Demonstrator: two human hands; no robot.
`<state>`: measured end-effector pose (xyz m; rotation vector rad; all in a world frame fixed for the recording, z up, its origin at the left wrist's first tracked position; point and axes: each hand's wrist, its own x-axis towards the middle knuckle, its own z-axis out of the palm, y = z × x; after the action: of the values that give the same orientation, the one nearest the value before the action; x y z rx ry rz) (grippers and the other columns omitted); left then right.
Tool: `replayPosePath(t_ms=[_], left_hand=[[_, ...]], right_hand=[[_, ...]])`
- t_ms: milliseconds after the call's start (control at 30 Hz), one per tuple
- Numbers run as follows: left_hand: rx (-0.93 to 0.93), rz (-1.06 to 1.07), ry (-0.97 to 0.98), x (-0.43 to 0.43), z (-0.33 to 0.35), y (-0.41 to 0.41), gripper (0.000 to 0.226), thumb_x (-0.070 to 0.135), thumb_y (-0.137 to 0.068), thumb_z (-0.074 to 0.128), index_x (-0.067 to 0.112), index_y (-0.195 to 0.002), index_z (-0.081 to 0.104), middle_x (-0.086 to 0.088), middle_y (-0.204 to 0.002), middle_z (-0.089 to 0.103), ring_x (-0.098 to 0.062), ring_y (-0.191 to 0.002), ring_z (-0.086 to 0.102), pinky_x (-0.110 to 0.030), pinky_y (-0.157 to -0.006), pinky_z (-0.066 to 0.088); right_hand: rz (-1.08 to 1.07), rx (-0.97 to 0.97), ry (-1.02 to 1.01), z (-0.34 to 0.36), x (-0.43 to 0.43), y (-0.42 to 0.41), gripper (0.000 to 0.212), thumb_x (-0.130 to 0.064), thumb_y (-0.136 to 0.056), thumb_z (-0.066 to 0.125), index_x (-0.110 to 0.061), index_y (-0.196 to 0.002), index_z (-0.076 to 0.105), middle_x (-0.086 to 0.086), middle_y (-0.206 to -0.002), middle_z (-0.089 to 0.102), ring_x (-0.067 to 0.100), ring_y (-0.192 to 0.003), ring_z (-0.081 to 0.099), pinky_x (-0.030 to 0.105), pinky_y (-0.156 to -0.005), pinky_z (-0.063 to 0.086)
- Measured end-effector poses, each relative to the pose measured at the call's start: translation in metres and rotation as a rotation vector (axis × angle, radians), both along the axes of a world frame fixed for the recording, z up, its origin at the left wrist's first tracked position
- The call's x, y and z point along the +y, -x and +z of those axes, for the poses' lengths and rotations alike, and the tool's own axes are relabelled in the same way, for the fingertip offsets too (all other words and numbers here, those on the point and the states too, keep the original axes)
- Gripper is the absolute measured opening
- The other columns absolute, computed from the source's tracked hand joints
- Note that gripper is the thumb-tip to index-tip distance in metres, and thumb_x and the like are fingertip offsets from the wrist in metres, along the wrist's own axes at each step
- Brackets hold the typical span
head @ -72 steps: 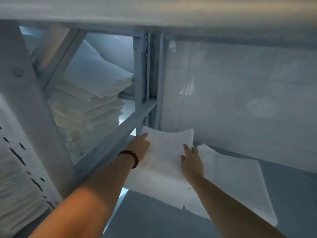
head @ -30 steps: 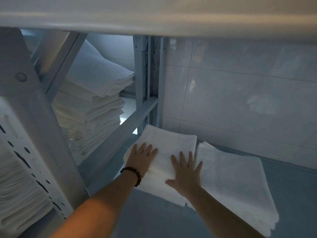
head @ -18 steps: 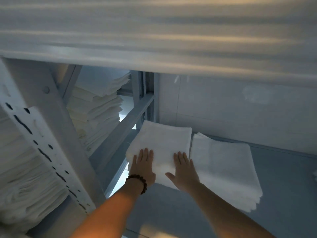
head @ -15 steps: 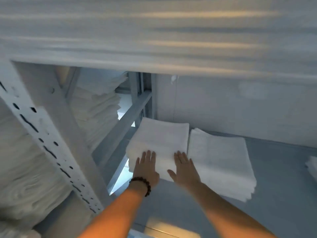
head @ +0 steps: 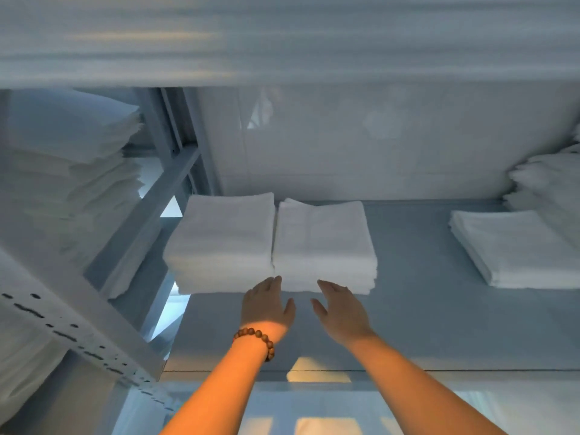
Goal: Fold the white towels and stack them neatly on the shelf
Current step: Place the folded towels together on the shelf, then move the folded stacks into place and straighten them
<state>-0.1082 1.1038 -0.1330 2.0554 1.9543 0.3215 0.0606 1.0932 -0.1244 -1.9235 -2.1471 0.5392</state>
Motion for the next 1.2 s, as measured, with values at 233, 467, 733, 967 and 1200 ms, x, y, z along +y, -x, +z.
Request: replayPosePath(t_ms=[233,467,733,967,1200], left_hand=[[-0.041,-0.072,-0.003,-0.008,0.002,-0.095,0.060,0.042,-0.095,0.039,0.016,-0.148,0.024,-0.003,-0.152,0.030,-0.020,-0.139,0.027,-0.035,-0.114,0.021],[-0.064,-0.103,0.029,-0.011,-0.008,-0.246,0.058,0.040,-0.095,0.039,0.018,-0.147,0.025,-0.001,-0.150,0.032,-0.019,-0.138,0.028,-0.035,-0.113,0.020],[-0.070,-0.113,0.023,0.001,-0.013,-0.416,0.057,0.039,-0.095,0.038,0.017,-0.146,0.025,-0.001,-0.150,0.033,-0.020,-0.137,0.029,-0.037,-0.113,0.021],[-0.034,-0.138,0.048,0.015,-0.016,-0.489,0.055,0.038,-0.096,0.036,0.017,-0.145,0.027,-0.001,-0.148,0.034,-0.020,-0.135,0.031,-0.036,-0.112,0.024],[-0.090,-0.133,0.077,0.051,-0.029,-0.527,0.057,0.040,-0.096,0.038,0.021,-0.146,0.023,-0.002,-0.152,0.025,-0.021,-0.138,0.027,-0.038,-0.113,0.026]], right_hand=[[-0.115,0.030,0.082,-0.014,-0.008,-0.094,0.052,-0.042,-0.099,0.033,-0.020,-0.146,0.029,0.000,-0.151,0.033,0.019,-0.139,0.030,0.031,-0.111,0.028],[-0.160,0.039,0.057,-0.027,-0.012,-0.235,0.050,-0.040,-0.099,0.034,-0.022,-0.146,0.030,-0.002,-0.150,0.035,0.018,-0.137,0.033,0.030,-0.108,0.030],[-0.160,0.003,0.021,-0.026,-0.002,-0.404,0.046,-0.036,-0.097,0.039,-0.017,-0.139,0.039,0.004,-0.139,0.045,0.024,-0.126,0.044,0.036,-0.099,0.042],[-0.123,0.004,0.022,-0.031,0.008,-0.475,0.044,-0.033,-0.098,0.038,-0.020,-0.140,0.035,0.001,-0.139,0.041,0.021,-0.125,0.042,0.033,-0.093,0.043],[-0.224,-0.051,-0.082,-0.042,0.042,-0.535,0.048,-0.039,-0.098,0.038,-0.024,-0.143,0.034,0.002,-0.154,0.023,0.019,-0.142,0.021,0.033,-0.112,0.031]])
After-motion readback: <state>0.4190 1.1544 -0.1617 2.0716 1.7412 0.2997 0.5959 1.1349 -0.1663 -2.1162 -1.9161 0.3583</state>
